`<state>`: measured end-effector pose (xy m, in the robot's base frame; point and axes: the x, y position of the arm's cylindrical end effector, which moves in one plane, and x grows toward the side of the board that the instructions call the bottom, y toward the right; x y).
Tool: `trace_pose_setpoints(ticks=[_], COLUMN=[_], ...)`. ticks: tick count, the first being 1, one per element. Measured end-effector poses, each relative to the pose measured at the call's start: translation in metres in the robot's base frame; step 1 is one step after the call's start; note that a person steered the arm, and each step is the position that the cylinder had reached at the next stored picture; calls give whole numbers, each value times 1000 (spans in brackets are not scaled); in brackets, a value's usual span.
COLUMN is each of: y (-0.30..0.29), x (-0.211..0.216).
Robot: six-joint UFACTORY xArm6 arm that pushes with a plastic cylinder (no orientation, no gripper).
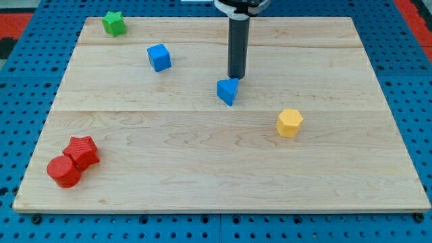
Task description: Push the blue cube towards the blue triangle
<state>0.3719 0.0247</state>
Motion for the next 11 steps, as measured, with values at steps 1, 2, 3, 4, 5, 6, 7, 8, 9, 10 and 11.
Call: trace_pose_setpoints(ticks=[1,2,3,4,5,6,7,8,9,10,11], y=[-90,-125,-152,-177,-200,-137,-164,-216,-135,-140,-159], x=[37,47,39,3,-35,-92,-69,-59,-67,-41,-24])
